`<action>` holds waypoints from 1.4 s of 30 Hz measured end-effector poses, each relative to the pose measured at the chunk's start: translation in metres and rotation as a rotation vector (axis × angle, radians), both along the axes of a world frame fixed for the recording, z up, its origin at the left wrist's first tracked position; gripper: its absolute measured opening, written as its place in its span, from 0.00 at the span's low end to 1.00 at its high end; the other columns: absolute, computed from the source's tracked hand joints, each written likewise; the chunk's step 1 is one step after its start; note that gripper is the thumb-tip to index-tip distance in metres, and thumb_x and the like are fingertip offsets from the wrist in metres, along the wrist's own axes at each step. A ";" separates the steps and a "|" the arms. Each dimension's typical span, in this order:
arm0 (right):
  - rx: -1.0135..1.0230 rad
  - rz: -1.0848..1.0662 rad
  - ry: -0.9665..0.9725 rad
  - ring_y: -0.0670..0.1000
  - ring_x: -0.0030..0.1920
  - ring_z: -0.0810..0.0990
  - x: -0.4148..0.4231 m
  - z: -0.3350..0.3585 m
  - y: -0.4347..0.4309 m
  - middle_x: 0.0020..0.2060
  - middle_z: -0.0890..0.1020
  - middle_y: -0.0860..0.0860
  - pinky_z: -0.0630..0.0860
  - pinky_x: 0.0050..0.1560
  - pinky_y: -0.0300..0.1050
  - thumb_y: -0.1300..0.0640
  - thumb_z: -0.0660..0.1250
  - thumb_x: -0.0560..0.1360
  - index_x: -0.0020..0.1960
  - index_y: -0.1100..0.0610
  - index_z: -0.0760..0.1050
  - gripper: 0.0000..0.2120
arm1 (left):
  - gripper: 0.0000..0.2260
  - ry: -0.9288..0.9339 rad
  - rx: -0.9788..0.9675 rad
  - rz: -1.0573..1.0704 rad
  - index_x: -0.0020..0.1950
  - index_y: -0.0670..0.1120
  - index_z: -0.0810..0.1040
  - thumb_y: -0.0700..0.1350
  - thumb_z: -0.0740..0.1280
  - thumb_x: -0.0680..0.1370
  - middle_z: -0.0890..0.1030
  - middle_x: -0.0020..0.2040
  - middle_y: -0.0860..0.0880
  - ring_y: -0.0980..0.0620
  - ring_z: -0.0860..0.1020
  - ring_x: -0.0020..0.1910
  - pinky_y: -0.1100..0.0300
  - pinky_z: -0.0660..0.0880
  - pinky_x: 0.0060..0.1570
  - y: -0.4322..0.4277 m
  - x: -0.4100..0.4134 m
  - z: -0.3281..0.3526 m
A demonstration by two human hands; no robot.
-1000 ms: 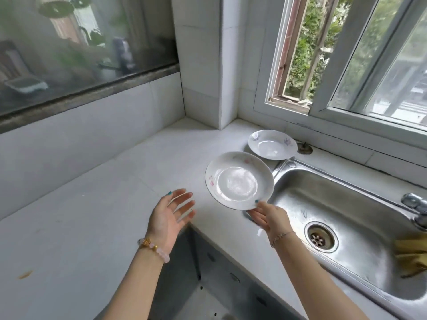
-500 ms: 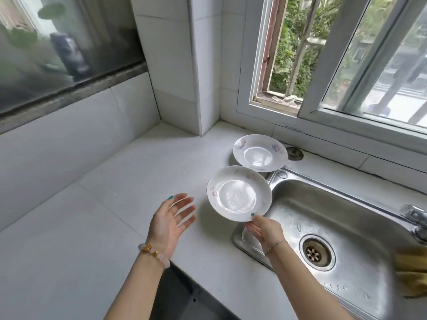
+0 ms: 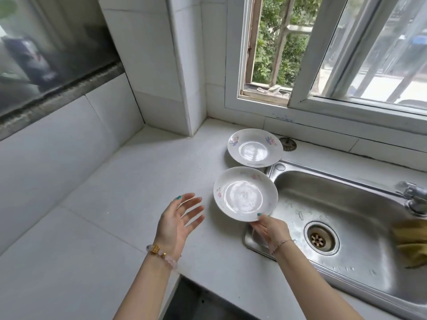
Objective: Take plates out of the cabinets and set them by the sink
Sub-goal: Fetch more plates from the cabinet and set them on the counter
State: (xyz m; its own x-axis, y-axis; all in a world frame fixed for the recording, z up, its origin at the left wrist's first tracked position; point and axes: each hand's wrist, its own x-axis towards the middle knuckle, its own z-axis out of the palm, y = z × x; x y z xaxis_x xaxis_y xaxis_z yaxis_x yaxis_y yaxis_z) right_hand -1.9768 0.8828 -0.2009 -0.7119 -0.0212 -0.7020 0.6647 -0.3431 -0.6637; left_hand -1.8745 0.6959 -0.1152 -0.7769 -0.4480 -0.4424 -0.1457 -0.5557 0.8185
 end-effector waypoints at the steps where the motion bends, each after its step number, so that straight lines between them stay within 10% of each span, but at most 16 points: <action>1: -0.002 -0.010 0.002 0.48 0.24 0.80 0.001 0.000 0.000 0.28 0.79 0.57 0.81 0.32 0.39 0.71 0.65 0.74 0.43 0.69 0.74 0.02 | 0.13 -0.002 -0.002 -0.010 0.53 0.43 0.78 0.46 0.55 0.81 0.82 0.50 0.45 0.45 0.79 0.51 0.49 0.76 0.52 -0.001 0.000 -0.001; 9: -0.001 -0.037 -0.011 0.45 0.16 0.74 0.005 0.004 -0.005 0.16 0.73 0.52 0.76 0.23 0.35 0.71 0.64 0.75 0.35 0.65 0.71 0.10 | 0.13 0.002 -0.007 -0.060 0.53 0.43 0.77 0.46 0.55 0.81 0.82 0.51 0.45 0.45 0.80 0.51 0.50 0.77 0.51 -0.006 0.000 -0.004; 22: -0.014 0.023 -0.005 0.54 0.41 0.81 0.021 0.010 -0.003 0.43 0.80 0.60 0.80 0.37 0.40 0.64 0.64 0.77 0.53 0.68 0.72 0.08 | 0.12 0.035 0.011 -0.066 0.53 0.43 0.78 0.46 0.56 0.81 0.82 0.50 0.45 0.46 0.80 0.51 0.51 0.77 0.50 -0.011 0.013 -0.006; 42: -0.125 0.263 0.179 0.49 0.36 0.83 0.103 0.045 -0.030 0.36 0.84 0.52 0.80 0.37 0.41 0.58 0.61 0.78 0.50 0.58 0.79 0.09 | 0.11 0.023 -0.037 0.043 0.50 0.45 0.78 0.45 0.56 0.81 0.82 0.50 0.47 0.47 0.80 0.50 0.53 0.78 0.50 -0.025 0.078 -0.019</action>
